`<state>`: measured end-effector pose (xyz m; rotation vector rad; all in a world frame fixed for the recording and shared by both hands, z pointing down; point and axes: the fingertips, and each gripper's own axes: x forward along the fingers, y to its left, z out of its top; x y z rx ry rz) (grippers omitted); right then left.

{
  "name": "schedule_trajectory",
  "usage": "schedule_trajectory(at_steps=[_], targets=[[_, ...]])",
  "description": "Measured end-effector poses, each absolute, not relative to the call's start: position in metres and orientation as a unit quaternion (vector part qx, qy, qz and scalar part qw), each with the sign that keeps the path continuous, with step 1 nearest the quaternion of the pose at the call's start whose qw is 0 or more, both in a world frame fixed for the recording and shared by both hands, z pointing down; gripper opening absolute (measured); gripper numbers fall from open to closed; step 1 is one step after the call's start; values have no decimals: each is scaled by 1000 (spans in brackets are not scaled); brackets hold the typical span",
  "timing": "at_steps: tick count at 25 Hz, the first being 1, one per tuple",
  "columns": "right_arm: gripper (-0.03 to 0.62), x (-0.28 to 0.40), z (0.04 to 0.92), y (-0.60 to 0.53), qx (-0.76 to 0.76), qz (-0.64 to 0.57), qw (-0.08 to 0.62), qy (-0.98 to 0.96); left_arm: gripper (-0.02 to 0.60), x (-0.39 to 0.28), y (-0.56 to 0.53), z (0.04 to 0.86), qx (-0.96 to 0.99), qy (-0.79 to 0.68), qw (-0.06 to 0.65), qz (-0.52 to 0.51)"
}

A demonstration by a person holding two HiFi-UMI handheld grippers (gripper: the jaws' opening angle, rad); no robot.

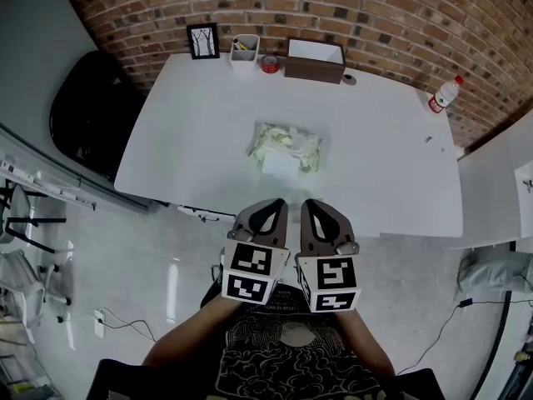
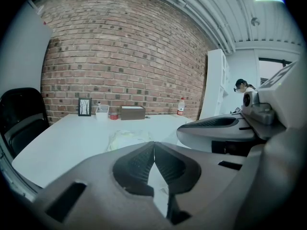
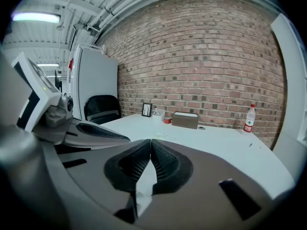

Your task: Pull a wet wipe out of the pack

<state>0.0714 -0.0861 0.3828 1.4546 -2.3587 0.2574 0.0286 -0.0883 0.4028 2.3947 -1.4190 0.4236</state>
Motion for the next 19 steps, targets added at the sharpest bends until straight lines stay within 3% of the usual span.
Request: schedule_trajectory(at_steps=[19], targets=[[18,60,383,-82,510,84,182,-837,12,18,-83,403,836,-504,164,141]])
